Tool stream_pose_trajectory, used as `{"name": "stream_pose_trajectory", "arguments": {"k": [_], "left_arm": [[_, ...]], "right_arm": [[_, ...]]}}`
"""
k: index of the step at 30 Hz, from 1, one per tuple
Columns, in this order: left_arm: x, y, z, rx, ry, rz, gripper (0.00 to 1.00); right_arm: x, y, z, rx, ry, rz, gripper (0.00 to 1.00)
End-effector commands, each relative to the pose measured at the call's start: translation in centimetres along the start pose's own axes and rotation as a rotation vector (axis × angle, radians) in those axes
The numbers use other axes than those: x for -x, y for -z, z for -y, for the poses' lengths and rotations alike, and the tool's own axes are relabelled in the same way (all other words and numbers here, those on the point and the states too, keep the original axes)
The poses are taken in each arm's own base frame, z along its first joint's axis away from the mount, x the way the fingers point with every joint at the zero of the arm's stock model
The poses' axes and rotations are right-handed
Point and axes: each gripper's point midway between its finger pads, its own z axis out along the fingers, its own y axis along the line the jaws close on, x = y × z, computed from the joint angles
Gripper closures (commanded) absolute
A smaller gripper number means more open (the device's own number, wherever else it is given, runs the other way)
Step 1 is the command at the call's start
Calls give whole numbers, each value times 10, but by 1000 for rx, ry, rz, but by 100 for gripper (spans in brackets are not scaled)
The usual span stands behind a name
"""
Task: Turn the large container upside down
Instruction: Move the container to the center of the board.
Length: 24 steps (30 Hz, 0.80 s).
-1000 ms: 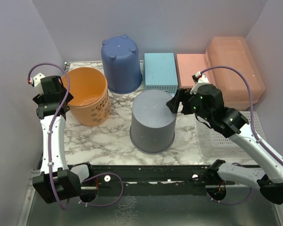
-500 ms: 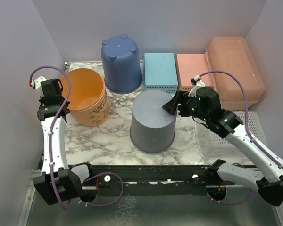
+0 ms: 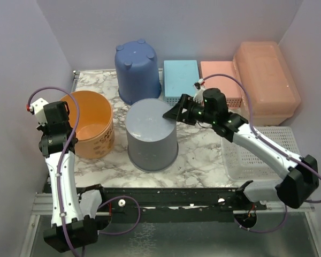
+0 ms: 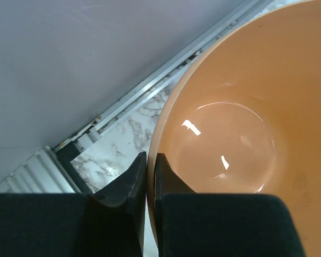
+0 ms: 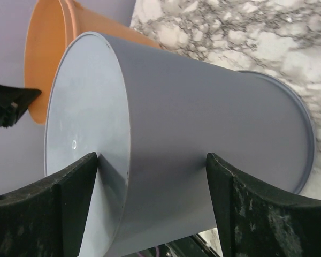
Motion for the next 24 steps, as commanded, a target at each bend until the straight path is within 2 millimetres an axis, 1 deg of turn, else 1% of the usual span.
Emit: {"name": "stream_pose_trajectory", "arguments": {"k": [1,4,6,7,10,11,12,13,14,15,17,18,21,22,24], "left_arm": [[2,21,-41,146,10,62,96],[7,26,-52,194,15,85,93],[7,25,-53,203,13,85,87],[7,24,-51,195,11,79,80],[2,19,-44,171,2,53,66],[1,18,-43,168,1,47,60],[0,16,-41,162,-2,40,52],[-1,15,-40,161,-1,36,48],[-1,15,-40,162,2,35,47],[0,15,-40,160,5,36,42],[5,18,-40,157,14,49,27],[8,20,-40,157,20,60,22],[27,31,-45,174,37,104,3],[35,36,-47,177,46,122,1],[51,46,-46,162,75,161,1]], "right_arm": [[4,-29,-12,66,-16,-46,21],[15,-35,-18,68,30,-41,21],[29,-30,-22,51,69,5,20],[35,-26,-25,44,98,27,19],[47,-6,-36,52,190,74,16],[48,1,-37,52,215,82,15],[48,7,-38,53,238,88,14],[48,14,-39,54,258,95,13],[46,20,-38,53,274,97,12],[43,28,-39,57,293,98,12],[33,40,-36,72,331,86,12],[27,46,-36,89,351,75,12],[2,62,-35,158,415,33,12],[-6,67,-35,181,432,18,12],[-23,76,-34,237,465,-16,13]]}}
